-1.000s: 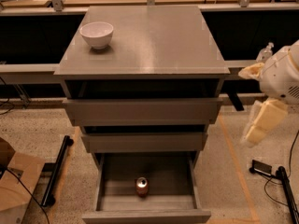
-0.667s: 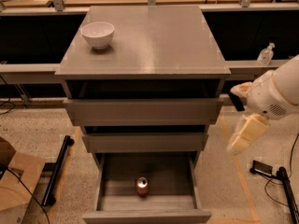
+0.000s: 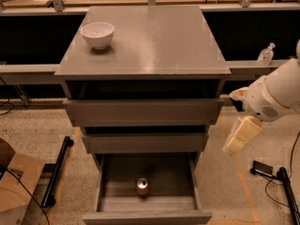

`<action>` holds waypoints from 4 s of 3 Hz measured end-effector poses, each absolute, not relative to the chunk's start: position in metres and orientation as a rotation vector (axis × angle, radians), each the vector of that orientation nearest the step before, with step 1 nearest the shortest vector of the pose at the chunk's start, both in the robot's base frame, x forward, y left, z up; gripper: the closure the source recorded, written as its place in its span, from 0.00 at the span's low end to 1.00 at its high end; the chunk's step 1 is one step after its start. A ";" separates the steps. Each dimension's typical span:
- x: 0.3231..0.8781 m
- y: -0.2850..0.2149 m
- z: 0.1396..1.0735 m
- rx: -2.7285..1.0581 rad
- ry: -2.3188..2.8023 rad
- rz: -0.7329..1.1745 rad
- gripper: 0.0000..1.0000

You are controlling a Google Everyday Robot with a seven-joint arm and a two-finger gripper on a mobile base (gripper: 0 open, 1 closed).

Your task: Pick coke can from bottom drawer and place on counter

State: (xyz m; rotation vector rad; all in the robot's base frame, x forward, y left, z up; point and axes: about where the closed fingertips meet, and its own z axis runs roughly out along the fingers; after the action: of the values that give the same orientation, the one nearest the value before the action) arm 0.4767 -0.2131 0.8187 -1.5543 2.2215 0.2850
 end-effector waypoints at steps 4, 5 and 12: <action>0.490 -0.172 0.623 -1.365 2.276 0.691 0.00; 0.499 -0.158 0.589 -1.314 2.246 0.798 0.00; 0.554 -0.055 0.260 -1.080 2.249 0.978 0.00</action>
Offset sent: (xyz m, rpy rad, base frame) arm 0.0157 0.0297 -0.1967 0.2396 0.1931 -0.0886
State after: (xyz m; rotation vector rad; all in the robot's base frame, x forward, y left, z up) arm 0.5535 -0.0546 0.2605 -1.0802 2.2494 0.9782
